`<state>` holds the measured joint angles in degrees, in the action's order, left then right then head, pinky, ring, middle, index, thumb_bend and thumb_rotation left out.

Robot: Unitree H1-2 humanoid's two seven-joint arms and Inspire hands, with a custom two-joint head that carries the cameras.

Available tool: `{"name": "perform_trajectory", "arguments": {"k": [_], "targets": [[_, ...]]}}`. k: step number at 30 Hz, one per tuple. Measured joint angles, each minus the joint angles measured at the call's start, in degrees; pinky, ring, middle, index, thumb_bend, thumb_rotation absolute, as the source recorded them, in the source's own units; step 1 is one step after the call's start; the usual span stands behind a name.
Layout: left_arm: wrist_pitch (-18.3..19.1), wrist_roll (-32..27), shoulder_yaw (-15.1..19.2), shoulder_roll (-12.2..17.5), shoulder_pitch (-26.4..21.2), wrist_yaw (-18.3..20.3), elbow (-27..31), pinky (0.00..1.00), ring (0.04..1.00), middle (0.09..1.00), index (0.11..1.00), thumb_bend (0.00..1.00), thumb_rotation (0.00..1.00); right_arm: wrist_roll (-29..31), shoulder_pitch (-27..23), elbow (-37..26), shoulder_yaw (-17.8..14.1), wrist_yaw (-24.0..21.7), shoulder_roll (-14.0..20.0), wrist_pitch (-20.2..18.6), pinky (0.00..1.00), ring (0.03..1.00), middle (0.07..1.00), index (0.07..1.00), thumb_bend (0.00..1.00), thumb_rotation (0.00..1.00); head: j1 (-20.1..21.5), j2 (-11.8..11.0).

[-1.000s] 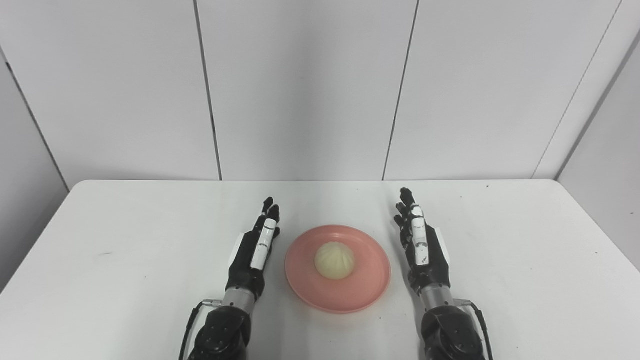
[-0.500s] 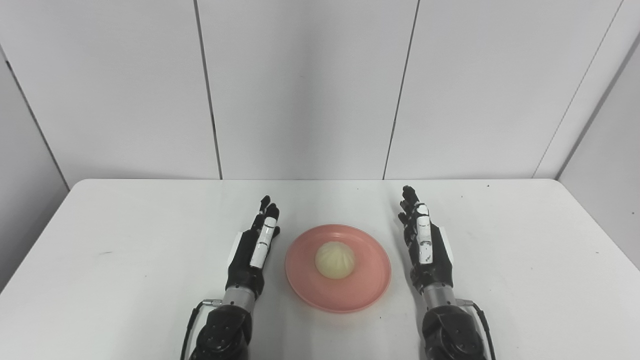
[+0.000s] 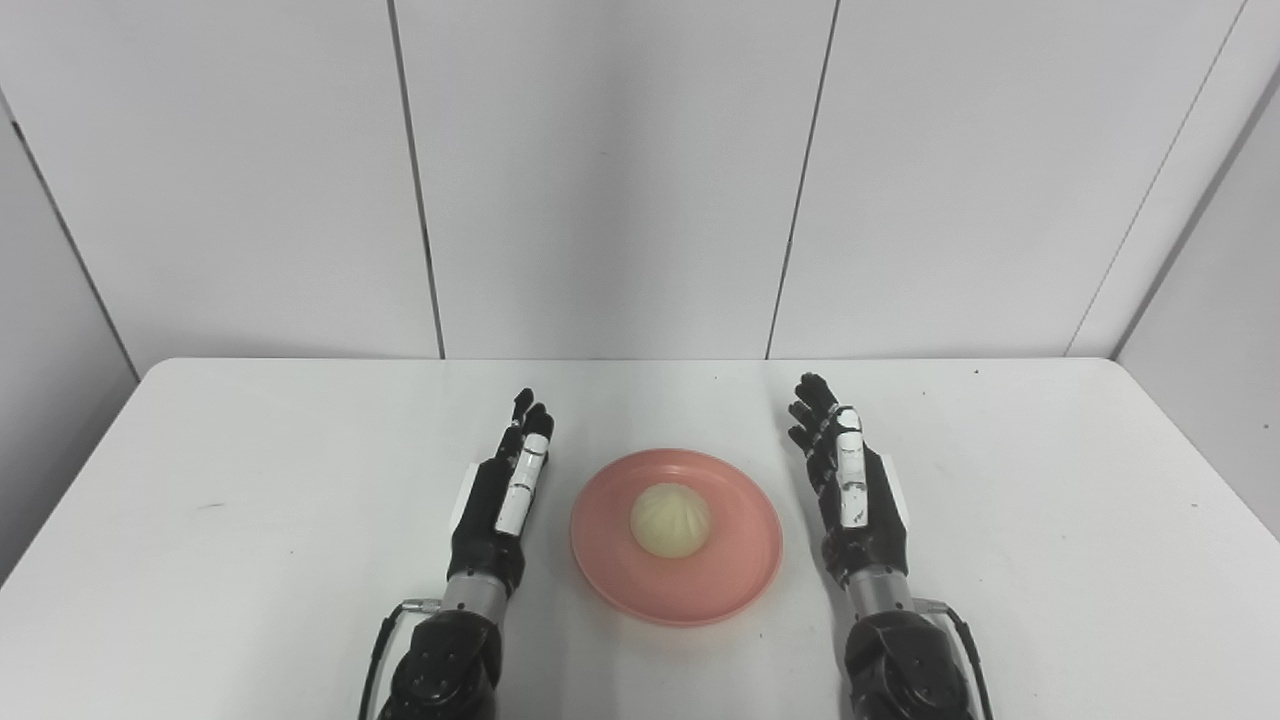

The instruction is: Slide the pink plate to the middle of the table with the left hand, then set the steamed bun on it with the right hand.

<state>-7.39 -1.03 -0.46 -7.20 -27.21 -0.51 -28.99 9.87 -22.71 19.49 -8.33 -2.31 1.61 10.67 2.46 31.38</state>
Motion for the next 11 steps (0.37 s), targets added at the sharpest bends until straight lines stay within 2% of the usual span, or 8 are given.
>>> {"name": "perform_trajectory", "arguments": {"k": [4, 11], "targets": [[0.0, 0.0, 0.2, 0.0, 0.0, 0.1, 0.0, 1.0, 1.0, 1.0, 1.0, 0.77, 0.87, 0.0, 0.1, -0.2, 0.1, 0.4, 0.0, -0.7, 0.92, 0.891, 0.899, 0.859, 0.79, 0.98, 0.1, 0.0], [0.0, 0.0, 0.5, 0.0, -0.1, 0.1, -0.1, 1.0, 1.0, 1.0, 1.0, 0.77, 0.86, 0.0, 0.3, -0.6, 0.2, 0.9, 0.0, -1.5, 0.92, 0.888, 0.896, 0.856, 0.8, 0.99, 0.1, 0.0]]}}
